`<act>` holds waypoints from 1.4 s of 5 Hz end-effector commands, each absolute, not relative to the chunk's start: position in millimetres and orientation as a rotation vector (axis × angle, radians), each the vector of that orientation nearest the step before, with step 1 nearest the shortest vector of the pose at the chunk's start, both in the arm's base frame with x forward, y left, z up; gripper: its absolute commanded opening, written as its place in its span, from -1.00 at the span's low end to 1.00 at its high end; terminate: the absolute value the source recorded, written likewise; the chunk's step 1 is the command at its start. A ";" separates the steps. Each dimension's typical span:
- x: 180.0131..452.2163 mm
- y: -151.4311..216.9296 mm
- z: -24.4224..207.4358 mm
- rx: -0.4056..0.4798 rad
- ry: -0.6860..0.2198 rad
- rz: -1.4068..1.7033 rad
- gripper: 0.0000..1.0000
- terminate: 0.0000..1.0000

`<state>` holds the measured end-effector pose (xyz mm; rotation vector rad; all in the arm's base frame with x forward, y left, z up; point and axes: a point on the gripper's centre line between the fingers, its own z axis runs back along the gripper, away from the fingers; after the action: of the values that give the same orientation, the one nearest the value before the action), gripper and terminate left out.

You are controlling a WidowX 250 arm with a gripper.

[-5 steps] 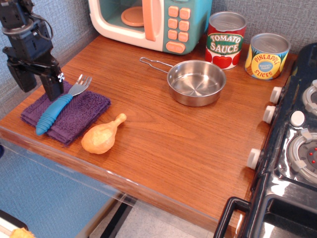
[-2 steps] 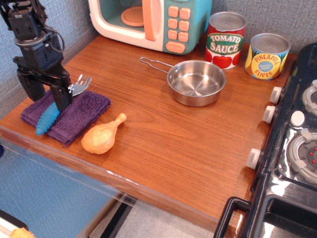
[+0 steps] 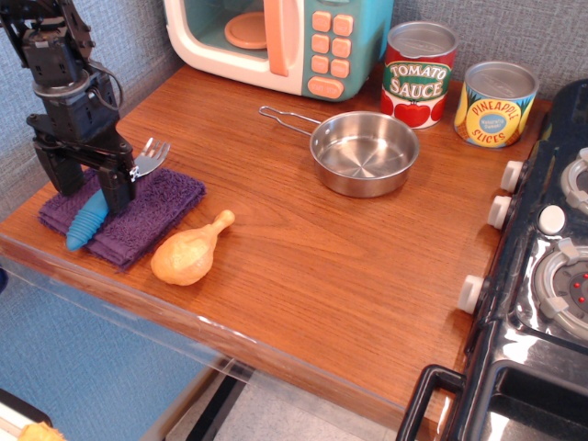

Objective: Pick up the spoon and put it to the right of the onion.

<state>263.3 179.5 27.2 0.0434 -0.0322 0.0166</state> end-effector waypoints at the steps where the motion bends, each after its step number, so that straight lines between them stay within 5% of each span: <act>1: 268.0 174.9 29.4 0.069 -0.052 -0.002 -1.00 -1.00; 3: 269.1 171.4 45.0 0.063 -0.077 0.003 -1.00 -1.00; 4: 268.7 167.7 76.1 0.086 -0.144 0.023 -1.00 -1.00; 5: 266.7 142.5 100.0 0.018 -0.125 0.015 -1.00 -1.00; 7: 254.8 44.7 73.7 -0.053 -0.041 -0.058 -1.00 -1.00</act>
<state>248.0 36.8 54.6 -0.0688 0.0324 -0.0572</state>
